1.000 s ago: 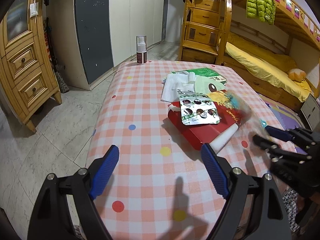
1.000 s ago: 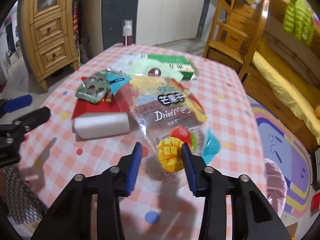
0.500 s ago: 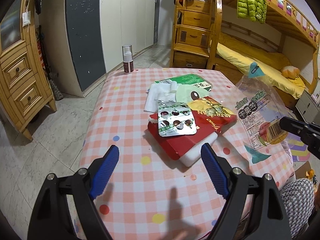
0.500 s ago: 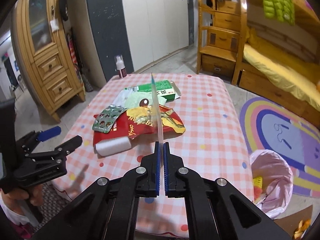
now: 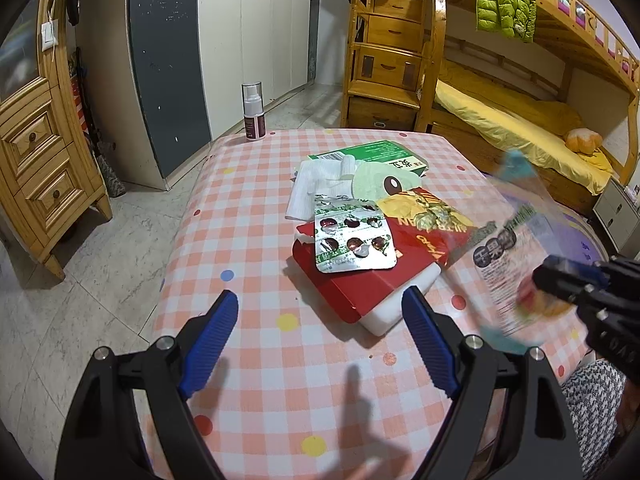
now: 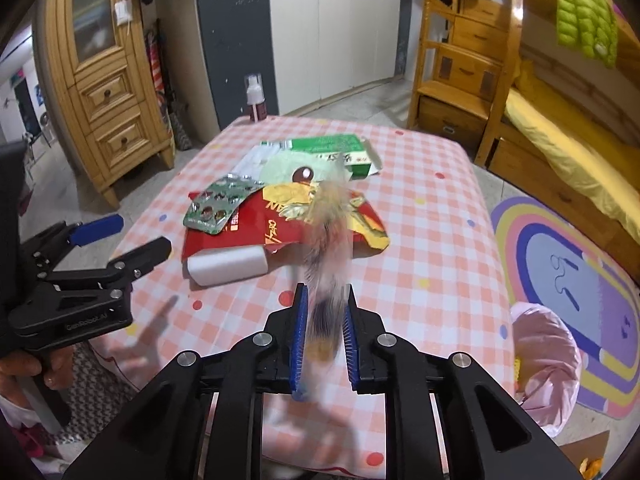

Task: Collect trash
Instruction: 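Grasp the silver pill blister pack with the left tool while the right tool holds the bag, then carry the blister pack and mango bag over the bin and open both tools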

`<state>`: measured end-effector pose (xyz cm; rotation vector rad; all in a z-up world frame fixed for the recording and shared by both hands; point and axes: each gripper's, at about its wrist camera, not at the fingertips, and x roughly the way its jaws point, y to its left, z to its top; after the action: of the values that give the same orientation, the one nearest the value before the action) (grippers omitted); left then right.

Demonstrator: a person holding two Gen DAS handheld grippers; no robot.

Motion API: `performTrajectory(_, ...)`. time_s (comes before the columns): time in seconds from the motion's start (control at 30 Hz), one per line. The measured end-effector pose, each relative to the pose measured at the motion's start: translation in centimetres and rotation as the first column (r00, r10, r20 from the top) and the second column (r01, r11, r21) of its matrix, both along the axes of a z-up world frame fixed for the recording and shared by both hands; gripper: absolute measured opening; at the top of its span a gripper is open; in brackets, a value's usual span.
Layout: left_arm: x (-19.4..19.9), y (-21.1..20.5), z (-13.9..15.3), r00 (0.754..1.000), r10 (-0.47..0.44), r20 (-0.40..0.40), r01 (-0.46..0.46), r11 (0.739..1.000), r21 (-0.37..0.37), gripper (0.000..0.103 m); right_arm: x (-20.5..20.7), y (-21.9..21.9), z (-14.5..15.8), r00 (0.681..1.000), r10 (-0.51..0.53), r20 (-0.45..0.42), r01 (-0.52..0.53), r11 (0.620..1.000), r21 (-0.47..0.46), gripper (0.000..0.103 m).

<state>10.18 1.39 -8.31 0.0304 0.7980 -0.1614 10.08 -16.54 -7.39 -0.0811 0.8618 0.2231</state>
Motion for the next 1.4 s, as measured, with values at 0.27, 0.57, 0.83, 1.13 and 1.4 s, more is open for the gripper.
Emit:
performTrajectory(0.27,1.2,-0.4,0.3,1.0,-0.007,0.007,0.007,1.0,-0.008,0.082,-1.3,-1.2,2.4,0.995,-0.046,0.09,0.046,0.999,0.007,0.002)
performTrajectory(0.57,5.8,-2.7,-0.5,0.999,0.007,-0.048,-0.006,1.0,0.014,0.082,-1.0,-2.3,3.1,0.991,-0.08,0.111,0.08,0.997,0.003,0.002)
performTrajectory(0.83,7.5,-3.6,-2.2,0.997,0.005,-0.081,0.0,0.999,0.052,0.072,-0.8,-3.1,2.6,0.991,-0.09,0.098,0.089,0.996,0.015,0.002)
performTrajectory(1.13,6.8,-1.7,-0.6,1.0,0.015,-0.014,-0.015,0.999,0.045,0.056,-0.9,-3.9,2.7,0.989,-0.113,0.093,0.11,0.993,0.041,0.002)
performTrajectory(1.4,3.2,-3.1,3.4,0.993,-0.065,0.095,0.063,0.998,0.02,0.056,-2.1,-5.7,4.0,0.983,-0.148,0.109,0.137,0.985,0.102,0.002)
